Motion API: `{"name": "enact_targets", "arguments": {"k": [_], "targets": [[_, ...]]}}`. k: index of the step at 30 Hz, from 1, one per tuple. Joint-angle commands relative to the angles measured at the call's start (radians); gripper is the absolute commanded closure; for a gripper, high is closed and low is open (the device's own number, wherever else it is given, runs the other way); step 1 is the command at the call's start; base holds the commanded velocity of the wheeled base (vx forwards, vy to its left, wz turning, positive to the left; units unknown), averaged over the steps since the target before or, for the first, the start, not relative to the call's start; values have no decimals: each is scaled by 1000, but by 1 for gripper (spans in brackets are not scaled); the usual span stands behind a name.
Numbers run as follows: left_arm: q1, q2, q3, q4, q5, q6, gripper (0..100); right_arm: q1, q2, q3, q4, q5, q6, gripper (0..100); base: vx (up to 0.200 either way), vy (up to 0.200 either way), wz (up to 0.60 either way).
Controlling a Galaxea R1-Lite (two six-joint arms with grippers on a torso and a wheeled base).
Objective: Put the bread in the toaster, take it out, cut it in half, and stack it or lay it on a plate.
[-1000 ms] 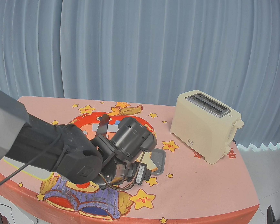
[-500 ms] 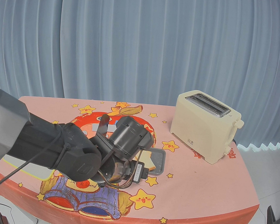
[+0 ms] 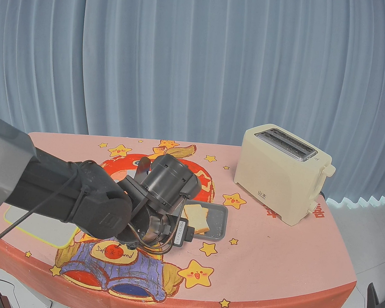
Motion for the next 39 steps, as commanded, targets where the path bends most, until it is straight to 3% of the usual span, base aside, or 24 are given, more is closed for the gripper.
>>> {"name": "enact_targets", "arguments": {"k": [1, 16, 22, 30, 39], "targets": [[5, -4, -8, 1, 1, 0, 0, 0, -16, 18, 0, 0, 0, 0, 0, 0, 0], [-5, -101, -12, -10, 1, -1, 0, 0, -16, 18, 0, 0, 0, 0, 0, 0, 0], [-2, -141, 29, -11, 73, -3, 0, 0, -16, 18, 0, 0, 0, 0, 0, 0, 0], [8, -256, 60, -13, 74, -3, 0, 0, -16, 18, 0, 0, 0, 0, 0, 0, 0], [143, -346, 94, -16, 68, 34, 0, 0, -16, 18, 0, 0, 0, 0, 0, 0, 0]]}}
